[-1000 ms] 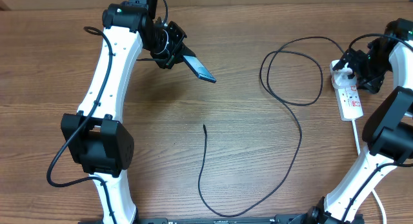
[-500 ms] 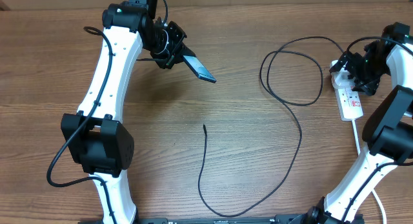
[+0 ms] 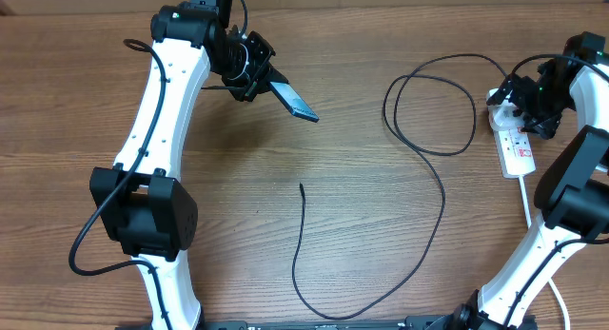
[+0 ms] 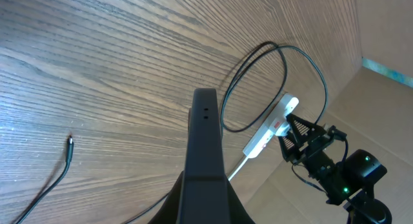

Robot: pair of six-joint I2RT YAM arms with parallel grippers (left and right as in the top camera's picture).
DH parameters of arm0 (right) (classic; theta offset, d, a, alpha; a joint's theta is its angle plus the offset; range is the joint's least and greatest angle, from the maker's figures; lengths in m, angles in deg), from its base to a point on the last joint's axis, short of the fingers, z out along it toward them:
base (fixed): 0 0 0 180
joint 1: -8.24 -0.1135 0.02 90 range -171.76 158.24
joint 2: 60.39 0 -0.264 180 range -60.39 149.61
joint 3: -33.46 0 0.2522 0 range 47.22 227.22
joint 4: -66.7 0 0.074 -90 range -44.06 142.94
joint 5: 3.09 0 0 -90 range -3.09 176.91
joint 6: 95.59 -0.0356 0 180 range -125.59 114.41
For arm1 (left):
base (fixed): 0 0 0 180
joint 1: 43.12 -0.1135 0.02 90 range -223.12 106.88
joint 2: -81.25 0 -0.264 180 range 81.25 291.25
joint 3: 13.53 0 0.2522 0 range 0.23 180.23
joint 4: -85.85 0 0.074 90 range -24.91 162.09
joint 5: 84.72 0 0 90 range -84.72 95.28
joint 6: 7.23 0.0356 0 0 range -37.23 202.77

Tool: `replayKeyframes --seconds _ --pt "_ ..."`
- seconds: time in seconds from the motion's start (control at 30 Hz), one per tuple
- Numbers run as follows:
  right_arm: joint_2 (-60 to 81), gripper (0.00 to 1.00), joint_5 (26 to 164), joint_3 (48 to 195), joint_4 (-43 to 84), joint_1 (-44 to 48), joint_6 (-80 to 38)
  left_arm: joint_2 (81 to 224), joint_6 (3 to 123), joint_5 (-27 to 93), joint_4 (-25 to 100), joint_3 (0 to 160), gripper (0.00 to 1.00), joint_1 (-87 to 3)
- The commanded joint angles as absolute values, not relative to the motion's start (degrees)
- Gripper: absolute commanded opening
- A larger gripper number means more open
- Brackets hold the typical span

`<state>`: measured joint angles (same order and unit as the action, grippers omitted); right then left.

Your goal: Plug charger to phone and switch on socket

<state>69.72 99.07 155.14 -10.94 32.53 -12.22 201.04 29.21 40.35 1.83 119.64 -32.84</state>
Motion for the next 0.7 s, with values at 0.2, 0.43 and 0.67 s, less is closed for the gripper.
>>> replayKeyframes --seconds 0.2,0.43,0.67 --pt "71.5 1.00 97.9 154.4 -11.2 32.6 -11.5 200.0 29.8 41.1 2.0 120.5 0.04 -32.6" --pt "71.5 1.00 97.9 152.0 -9.6 32.6 -11.5 200.0 29.9 41.1 2.0 120.5 0.04 -32.6" --pt "71.5 0.99 99.0 150.2 -8.2 32.6 -11.3 200.0 29.9 41.1 2.0 120.5 0.04 -32.6"
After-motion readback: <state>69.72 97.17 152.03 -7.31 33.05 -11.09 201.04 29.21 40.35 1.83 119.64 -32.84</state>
